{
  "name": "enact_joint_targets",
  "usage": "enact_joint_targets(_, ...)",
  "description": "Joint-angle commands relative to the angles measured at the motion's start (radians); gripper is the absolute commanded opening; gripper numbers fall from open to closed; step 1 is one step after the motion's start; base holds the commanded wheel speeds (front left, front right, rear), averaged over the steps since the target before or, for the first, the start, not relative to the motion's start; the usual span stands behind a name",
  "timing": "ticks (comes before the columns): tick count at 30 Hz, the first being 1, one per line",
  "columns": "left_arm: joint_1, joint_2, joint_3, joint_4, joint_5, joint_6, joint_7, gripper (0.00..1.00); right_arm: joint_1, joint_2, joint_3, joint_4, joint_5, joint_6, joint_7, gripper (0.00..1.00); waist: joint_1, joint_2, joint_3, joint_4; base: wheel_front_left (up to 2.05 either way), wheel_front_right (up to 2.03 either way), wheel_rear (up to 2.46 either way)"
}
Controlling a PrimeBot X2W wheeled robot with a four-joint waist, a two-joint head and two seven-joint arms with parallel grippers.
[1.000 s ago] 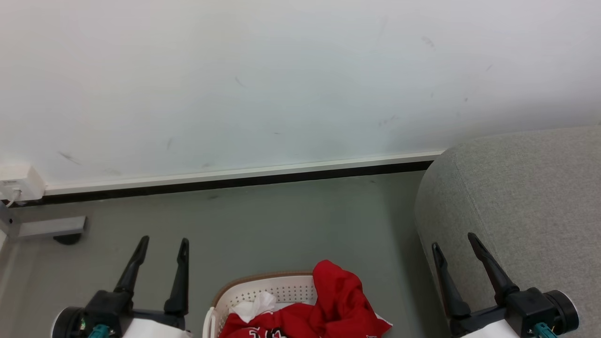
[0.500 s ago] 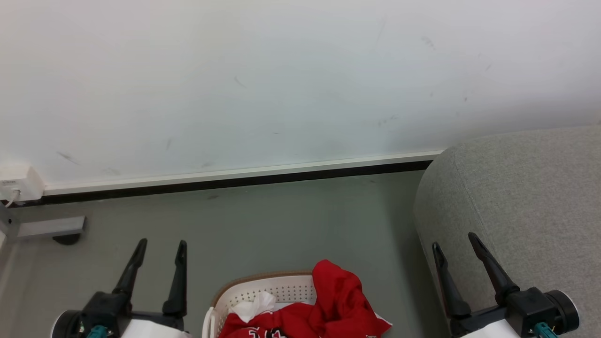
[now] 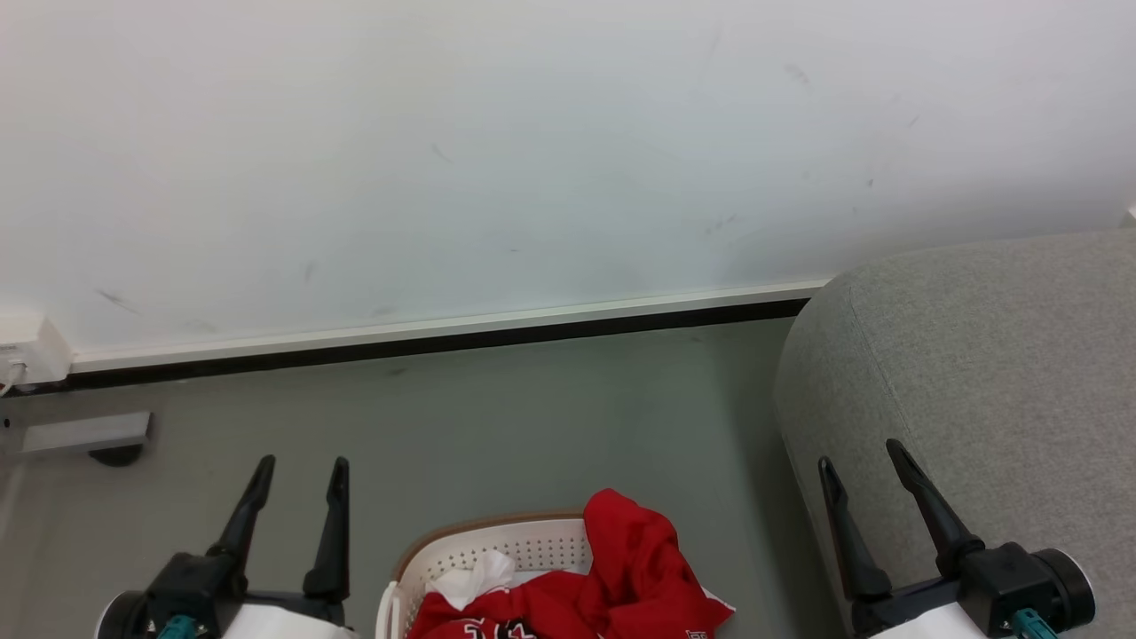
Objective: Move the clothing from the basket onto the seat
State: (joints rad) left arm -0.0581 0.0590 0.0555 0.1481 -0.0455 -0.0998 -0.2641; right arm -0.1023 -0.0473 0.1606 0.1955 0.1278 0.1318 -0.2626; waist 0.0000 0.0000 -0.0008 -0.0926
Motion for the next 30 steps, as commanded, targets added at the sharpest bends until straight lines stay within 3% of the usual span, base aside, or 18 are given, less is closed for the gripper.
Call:
enact_joint_targets(1,-0.005,0.000,0.006,0.002,-0.004,-0.003,-0.001,1.00,-0.015,-0.006,-0.001,0.002,0.014,-0.002,-0.003,1.00,0.0000,0.0000,0.002,-0.003,0.00,0.00,0.00)
enact_joint_targets(15,-0.012,0.002,0.009,0.032,-0.012,-0.019,-0.001,1.00,-0.016,-0.006,0.011,-0.014,0.043,-0.002,-0.003,1.00,0.0000,0.0000,0.035,-0.061,0.00,0.00,0.00)
enact_joint_targets(30,-0.104,0.053,-0.037,0.140,0.004,-0.029,-0.001,1.00,-0.050,-0.005,-0.017,-0.074,0.094,-0.002,-0.003,1.00,0.0000,0.0000,0.182,-0.141,0.00,0.00,0.00)
